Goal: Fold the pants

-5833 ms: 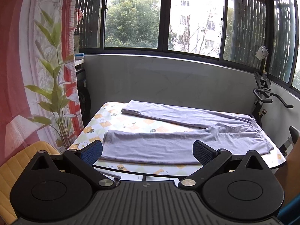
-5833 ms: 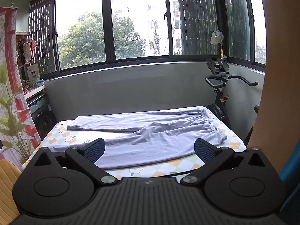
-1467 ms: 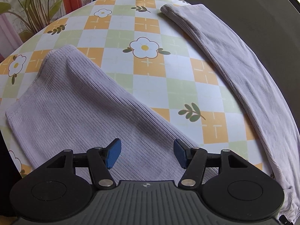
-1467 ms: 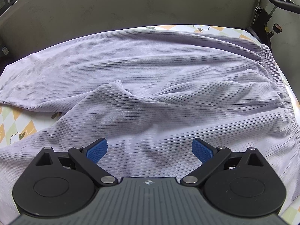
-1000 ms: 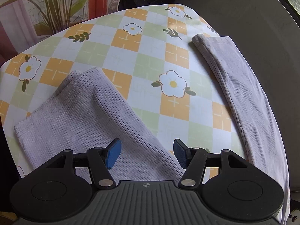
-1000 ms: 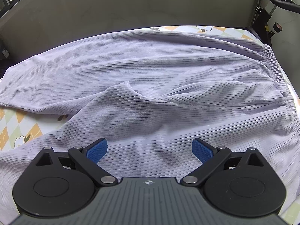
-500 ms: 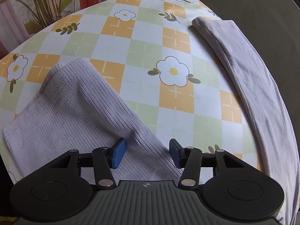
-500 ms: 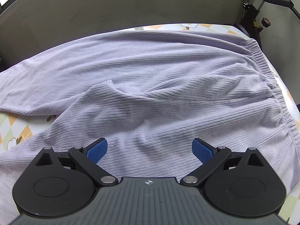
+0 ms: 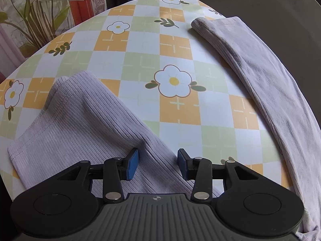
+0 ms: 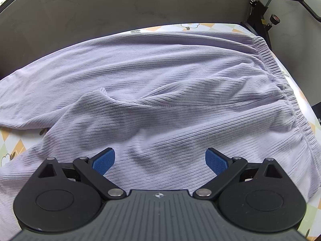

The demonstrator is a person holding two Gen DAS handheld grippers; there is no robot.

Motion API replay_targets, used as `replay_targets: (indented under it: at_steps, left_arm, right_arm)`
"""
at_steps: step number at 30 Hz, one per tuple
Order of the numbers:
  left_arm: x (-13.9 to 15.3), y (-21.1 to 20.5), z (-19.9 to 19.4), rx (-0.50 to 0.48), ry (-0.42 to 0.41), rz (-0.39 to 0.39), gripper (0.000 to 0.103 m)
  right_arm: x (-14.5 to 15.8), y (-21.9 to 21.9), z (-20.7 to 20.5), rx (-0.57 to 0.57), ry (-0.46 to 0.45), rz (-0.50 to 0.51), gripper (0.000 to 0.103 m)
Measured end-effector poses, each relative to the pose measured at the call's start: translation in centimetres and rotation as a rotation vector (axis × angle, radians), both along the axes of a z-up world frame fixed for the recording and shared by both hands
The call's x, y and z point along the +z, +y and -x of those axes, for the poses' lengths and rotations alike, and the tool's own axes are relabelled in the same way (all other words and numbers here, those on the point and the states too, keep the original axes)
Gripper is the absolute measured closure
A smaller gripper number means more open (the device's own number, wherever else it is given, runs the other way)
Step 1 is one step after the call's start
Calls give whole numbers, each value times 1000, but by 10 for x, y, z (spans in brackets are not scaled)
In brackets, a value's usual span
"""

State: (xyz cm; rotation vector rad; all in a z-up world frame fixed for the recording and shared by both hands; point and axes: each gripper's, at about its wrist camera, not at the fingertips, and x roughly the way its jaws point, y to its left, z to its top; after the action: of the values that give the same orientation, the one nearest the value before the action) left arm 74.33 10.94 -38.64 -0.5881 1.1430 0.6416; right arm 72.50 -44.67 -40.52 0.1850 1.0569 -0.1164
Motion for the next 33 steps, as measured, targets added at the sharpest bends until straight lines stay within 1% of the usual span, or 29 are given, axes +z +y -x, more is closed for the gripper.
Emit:
replay_targets:
  at_steps: [11, 20, 26, 29, 33]
  left_arm:
    - [-1, -3, -10, -15, 12, -19, 58]
    - [-1, -12, -15, -28, 33, -49, 54]
    - [5, -9, -15, -2, 25, -29, 54]
    - [11, -15, -20, -25, 11, -49, 54]
    - [18, -29, -28, -76, -21, -55, 54]
  right_arm:
    - [-1, -10, 4, -27, -4, -1, 4]
    - [-1, -19, 8, -53, -7, -8, 4]
    - [0, -21, 7, -52, -18, -14, 4]
    - [-1, -16, 8, -36, -15, -25, 6]
    - [1, 5, 7, 39, -21, -12, 9]
